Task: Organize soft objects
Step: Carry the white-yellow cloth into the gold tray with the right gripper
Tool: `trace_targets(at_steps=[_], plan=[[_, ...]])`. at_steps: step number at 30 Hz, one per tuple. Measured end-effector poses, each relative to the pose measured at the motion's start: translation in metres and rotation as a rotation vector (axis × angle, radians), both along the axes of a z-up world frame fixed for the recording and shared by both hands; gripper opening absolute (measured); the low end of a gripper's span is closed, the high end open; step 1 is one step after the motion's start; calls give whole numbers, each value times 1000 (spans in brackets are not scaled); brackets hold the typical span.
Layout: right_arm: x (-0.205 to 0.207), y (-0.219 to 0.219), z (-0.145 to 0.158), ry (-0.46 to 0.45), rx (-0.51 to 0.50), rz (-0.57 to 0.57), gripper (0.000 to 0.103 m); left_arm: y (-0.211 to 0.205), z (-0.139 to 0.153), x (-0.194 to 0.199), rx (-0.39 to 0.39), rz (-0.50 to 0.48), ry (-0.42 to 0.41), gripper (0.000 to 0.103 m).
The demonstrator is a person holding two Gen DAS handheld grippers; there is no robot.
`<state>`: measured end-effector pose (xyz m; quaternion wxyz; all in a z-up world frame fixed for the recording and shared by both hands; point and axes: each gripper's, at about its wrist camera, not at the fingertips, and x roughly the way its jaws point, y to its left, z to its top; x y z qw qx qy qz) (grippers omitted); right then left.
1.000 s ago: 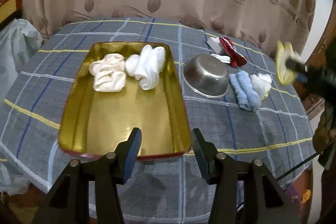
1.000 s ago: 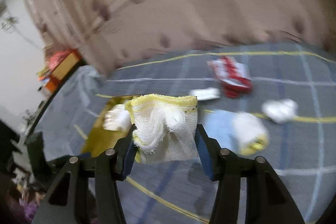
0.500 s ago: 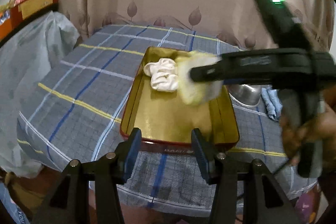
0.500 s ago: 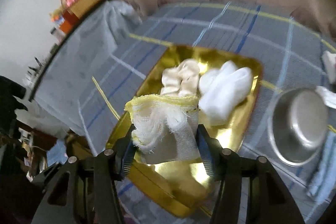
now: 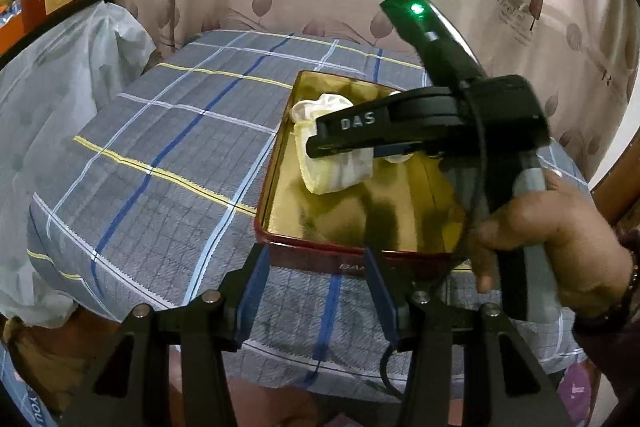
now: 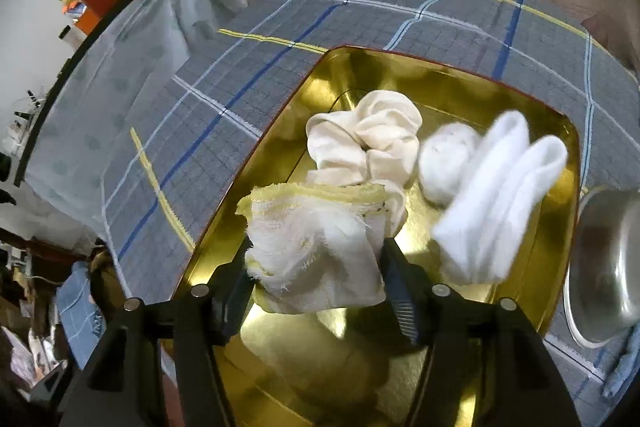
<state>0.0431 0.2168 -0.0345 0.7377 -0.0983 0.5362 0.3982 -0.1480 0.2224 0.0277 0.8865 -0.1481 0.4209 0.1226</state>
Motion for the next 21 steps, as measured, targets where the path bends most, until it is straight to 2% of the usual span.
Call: trace_targets(at_steps=[3,5,7,9,12,18,21], plan=[[0,3,2,-21,2,-16,67,2,1,-1,-3,6,-7,50],[-1,-1,9,-38,23,-28,76,2,1,-1,-1,8,-7,50],[-2,-8,21,-92,44,-47,79,2,0,0,0,10,-2,50],[1,-14,29,-97,85,-43,90,2,-2,1,-5,9,4,50],[4,-22,38,-111,121,-52,91,-2,-2,0,2,6,7,50],[2,-52,64,-142,254,-92,91,-9,-2,2,39,-3,12,50],[-12,-83,84,-258,288,-135,91,-9,-3,2,48,-4,17,50]])
